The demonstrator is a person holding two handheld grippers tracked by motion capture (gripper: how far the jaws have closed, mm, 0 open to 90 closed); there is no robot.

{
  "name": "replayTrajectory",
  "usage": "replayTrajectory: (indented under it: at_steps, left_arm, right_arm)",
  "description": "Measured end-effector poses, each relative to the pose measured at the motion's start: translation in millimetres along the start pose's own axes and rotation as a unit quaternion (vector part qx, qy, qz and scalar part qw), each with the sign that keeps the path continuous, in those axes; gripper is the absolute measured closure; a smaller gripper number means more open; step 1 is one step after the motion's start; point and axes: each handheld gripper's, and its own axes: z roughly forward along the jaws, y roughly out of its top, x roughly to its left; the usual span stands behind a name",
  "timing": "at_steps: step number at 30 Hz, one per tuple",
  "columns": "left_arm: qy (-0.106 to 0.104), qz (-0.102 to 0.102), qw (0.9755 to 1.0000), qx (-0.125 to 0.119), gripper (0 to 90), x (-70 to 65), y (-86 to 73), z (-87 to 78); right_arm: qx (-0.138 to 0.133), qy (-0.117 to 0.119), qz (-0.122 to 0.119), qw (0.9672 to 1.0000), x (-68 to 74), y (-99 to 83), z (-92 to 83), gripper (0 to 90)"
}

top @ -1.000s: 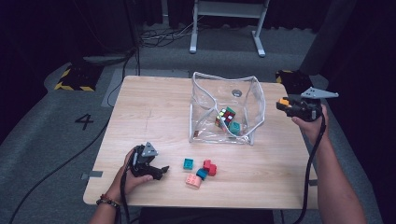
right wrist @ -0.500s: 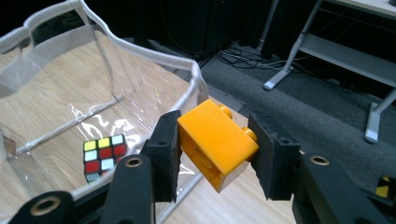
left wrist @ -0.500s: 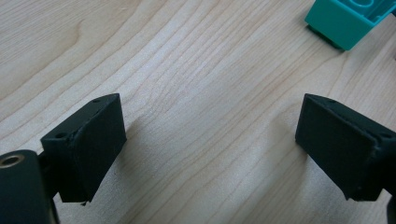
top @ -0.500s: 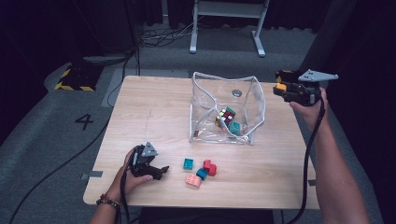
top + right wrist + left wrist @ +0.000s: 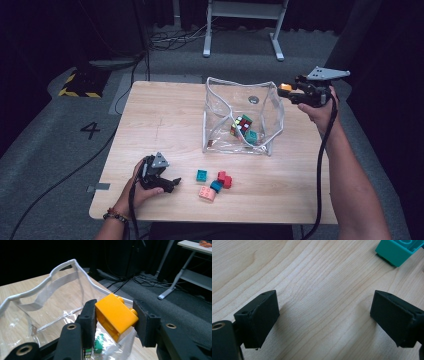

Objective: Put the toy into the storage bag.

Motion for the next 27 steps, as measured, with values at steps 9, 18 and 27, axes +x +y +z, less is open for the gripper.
replayTrajectory:
  at_steps: [9, 18, 27]
  left_arm:
    - [0.000, 0.000, 1.0000, 0.000, 8.6, 0.0, 0.0, -0.1]
    - [0.000, 0.000, 1.0000, 0.000, 8.6, 0.0, 0.0, 0.0]
    - [0.000, 0.000, 1.0000, 0.000, 8.6, 0.0, 0.0, 0.0]
  right_arm:
    - [0.013, 0.039, -0.022, 0.9989, 19.2, 15.9, 20.4, 56.1]
    - [0.041, 0.078, -0.052, 0.9948, 39.2, 25.5, 47.2, 56.1]
    - [0.092, 0.094, -0.074, 0.9885, 51.9, 27.7, 73.0, 56.0]
